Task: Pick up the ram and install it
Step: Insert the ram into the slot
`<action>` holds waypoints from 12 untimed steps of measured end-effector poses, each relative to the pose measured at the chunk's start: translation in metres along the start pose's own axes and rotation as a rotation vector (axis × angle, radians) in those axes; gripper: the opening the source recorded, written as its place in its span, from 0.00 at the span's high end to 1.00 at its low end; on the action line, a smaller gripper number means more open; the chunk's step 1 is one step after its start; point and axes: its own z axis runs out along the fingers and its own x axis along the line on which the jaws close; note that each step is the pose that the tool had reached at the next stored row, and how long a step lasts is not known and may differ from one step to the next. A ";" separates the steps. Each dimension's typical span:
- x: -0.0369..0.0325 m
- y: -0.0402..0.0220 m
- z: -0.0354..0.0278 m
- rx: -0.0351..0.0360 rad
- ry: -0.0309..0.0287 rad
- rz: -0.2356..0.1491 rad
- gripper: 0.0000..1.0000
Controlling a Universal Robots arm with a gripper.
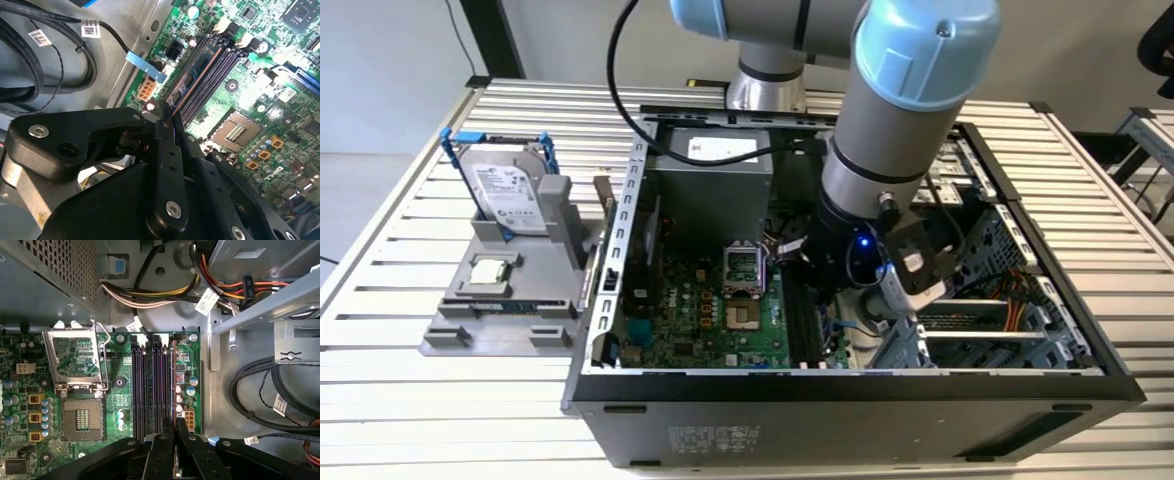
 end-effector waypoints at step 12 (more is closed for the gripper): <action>0.0024 -0.0037 0.0031 0.0004 0.0011 -0.022 1.00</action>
